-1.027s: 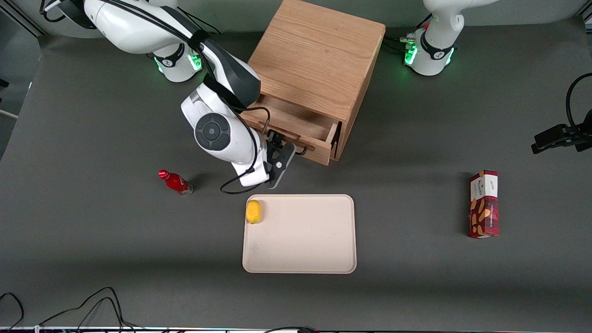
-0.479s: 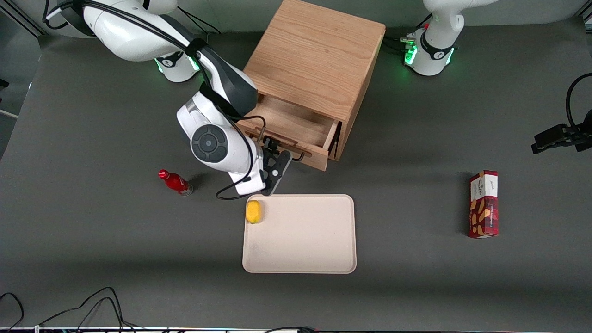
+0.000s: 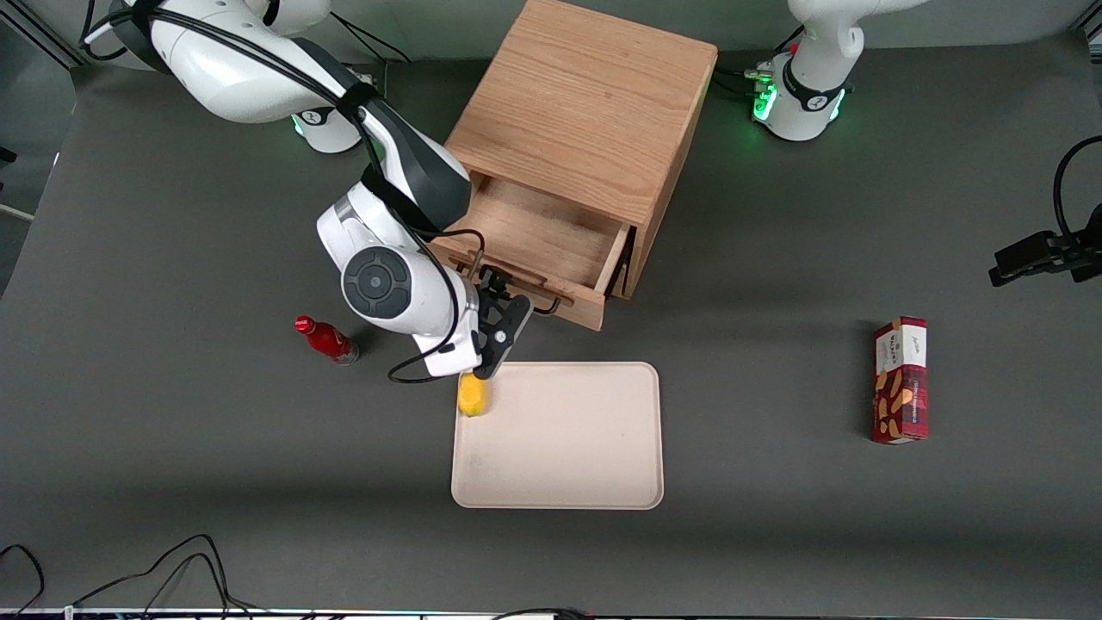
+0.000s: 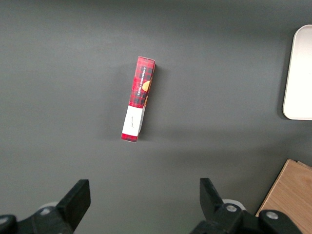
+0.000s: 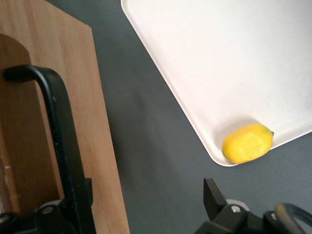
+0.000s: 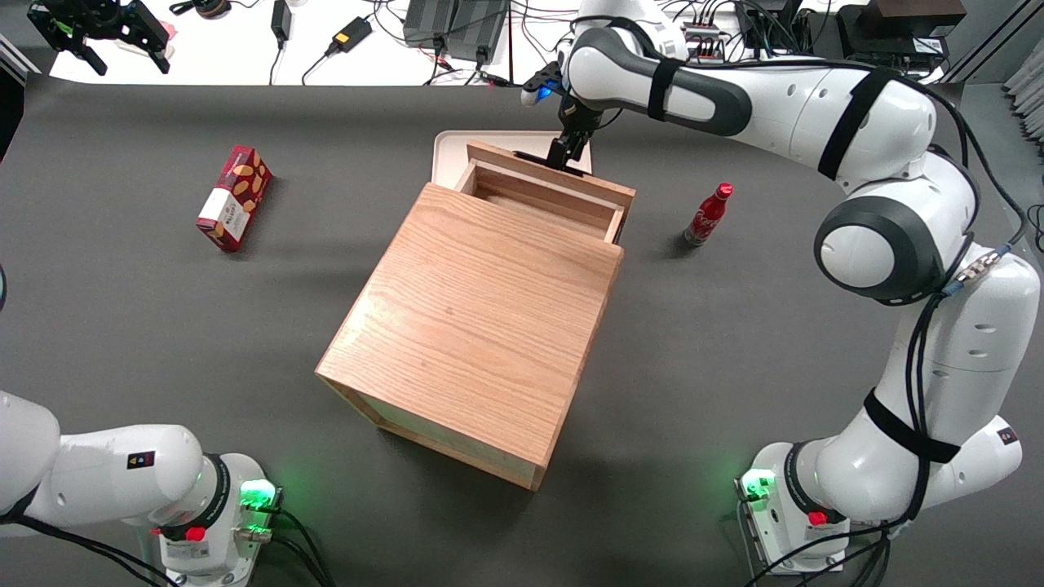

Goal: Open upper drawer
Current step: 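Pull the upper drawer outward from the cabinet with the right gripper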

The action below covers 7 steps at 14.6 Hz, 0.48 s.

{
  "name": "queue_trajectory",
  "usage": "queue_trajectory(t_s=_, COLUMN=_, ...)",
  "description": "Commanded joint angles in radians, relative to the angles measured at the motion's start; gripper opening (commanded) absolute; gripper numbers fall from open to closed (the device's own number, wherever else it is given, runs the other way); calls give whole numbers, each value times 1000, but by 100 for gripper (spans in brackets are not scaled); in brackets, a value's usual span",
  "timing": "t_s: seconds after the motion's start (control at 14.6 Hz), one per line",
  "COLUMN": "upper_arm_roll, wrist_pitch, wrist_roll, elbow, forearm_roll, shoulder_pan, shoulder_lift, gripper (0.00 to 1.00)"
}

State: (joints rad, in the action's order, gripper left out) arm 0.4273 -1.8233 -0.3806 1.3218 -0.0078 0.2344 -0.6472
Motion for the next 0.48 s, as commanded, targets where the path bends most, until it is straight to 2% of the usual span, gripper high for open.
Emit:
queue_trajectory(t_s=0.0, upper_arm_roll=-18, wrist_pitch=27, wrist_roll=-17, elbow=-65, forearm_roll=-32, shoulder_pan=5, shoulder_lift=-35, gripper=100)
queue_trajectory(t_s=0.41, upper_arm_roll=-44, wrist_pitch=27, wrist_roll=-9, elbow=-130, forearm_roll=-29, shoulder_pan=19, shoulder_lift=-66, gripper=100)
